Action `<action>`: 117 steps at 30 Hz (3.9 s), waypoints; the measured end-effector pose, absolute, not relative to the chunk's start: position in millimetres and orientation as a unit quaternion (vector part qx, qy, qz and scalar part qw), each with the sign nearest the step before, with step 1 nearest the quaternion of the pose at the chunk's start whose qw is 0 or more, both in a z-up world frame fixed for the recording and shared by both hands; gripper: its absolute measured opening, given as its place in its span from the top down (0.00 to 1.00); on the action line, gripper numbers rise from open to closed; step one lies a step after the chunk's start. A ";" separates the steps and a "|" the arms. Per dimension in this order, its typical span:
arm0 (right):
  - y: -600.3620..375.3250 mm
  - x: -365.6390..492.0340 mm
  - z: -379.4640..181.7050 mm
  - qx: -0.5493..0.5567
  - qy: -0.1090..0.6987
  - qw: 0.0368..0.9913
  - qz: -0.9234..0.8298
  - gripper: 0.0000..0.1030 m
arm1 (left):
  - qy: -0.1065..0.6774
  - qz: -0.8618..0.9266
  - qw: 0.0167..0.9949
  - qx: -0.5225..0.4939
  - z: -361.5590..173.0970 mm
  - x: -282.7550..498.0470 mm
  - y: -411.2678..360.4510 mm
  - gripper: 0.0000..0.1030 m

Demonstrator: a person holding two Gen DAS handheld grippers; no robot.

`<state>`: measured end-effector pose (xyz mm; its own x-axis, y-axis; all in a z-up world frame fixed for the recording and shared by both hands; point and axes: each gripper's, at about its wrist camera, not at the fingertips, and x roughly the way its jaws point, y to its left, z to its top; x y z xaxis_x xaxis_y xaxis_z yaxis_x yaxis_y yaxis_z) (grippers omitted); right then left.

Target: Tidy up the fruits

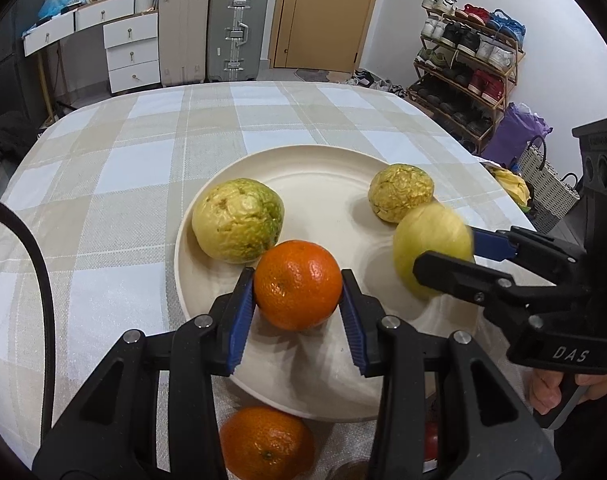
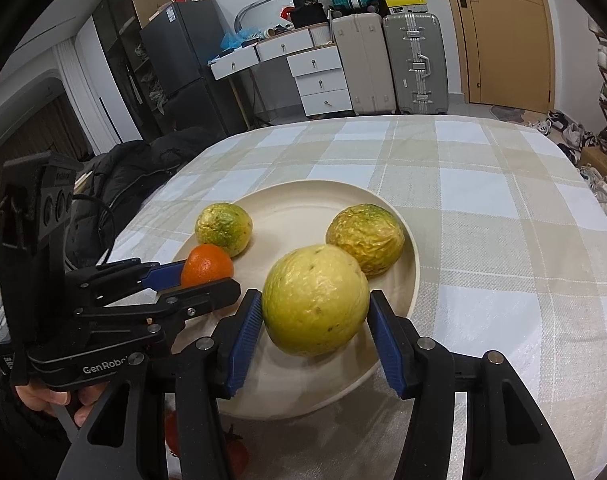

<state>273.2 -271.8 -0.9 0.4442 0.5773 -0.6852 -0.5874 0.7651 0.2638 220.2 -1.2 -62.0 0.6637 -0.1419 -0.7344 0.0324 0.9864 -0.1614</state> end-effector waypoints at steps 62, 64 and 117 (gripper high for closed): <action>-299.9 168.4 -6.9 -0.150 0.431 0.820 0.345 0.00 | 0.406 -0.043 0.912 -0.032 -36.1 92.1 -9.9 0.01; -298.3 168.9 -9.9 -0.152 0.435 0.818 0.345 0.00 | 0.409 -0.045 0.911 -0.032 -38.0 92.7 -10.3 0.01; -281.4 145.0 -9.4 -0.147 0.408 0.797 0.420 0.69 | 0.458 -0.075 0.886 -0.011 -64.7 99.0 -24.5 0.01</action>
<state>145.0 -281.4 -9.4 0.3134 0.5494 -0.7746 -0.7901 0.6034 0.1082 99.0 -24.5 -64.7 0.5690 -0.1434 -0.8097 0.1224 0.9885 -0.0891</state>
